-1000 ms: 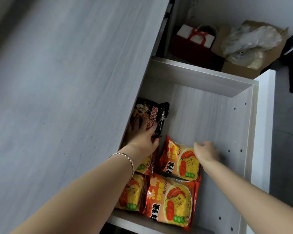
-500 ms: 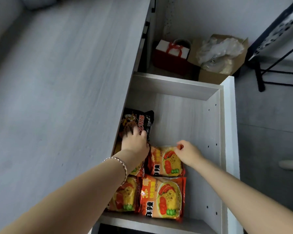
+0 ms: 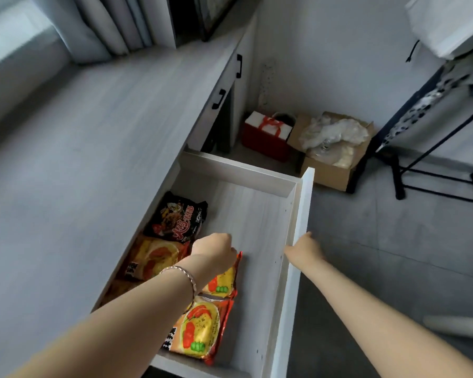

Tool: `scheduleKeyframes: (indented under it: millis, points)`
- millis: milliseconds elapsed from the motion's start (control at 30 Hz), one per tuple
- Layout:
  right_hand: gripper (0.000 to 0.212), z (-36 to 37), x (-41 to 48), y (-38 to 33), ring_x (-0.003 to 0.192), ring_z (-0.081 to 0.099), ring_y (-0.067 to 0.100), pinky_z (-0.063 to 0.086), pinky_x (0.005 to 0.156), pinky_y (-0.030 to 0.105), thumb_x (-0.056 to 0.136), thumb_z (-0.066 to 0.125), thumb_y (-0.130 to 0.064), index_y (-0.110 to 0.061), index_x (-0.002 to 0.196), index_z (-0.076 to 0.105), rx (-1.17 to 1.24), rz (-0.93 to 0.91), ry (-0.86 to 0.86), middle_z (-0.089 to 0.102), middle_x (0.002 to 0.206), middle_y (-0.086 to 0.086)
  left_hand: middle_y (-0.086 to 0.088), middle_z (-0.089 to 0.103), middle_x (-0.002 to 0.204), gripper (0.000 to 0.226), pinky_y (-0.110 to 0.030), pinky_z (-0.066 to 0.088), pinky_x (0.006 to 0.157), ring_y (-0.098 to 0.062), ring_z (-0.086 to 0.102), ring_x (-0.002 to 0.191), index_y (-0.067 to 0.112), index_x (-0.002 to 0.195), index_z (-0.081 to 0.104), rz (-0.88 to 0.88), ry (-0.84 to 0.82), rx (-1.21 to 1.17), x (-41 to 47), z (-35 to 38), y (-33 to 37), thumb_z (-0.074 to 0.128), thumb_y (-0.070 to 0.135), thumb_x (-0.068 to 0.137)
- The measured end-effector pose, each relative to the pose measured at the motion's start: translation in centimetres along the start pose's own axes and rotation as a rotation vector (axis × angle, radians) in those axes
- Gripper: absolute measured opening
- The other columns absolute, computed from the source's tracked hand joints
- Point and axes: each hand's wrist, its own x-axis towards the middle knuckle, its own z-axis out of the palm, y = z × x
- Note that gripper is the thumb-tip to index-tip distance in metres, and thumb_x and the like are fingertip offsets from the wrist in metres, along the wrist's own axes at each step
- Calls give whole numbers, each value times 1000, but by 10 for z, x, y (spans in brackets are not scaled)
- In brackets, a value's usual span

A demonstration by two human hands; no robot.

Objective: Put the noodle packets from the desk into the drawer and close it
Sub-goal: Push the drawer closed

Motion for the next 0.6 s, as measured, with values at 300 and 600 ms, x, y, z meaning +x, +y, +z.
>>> scheduleKeyframes:
  millis: [300,600]
  points:
    - [34,-10,10,11,79,55,26,43,59,25,86,47,0,3,120,49,26,-123,-132,56,102,14,-15,67,109,30,-34,53,79,-34,64,100,4,105,62,-180,26,-104,-28,20,48,38,17,93]
    - [51,13,4,-54,100,53,25,46,87,34,87,40,-9,-2,137,35,5,-280,-379,53,122,15,-2,63,63,28,-29,57,71,-21,68,64,8,74,59,-444,-70,-466,-38,13,21,44,25,91]
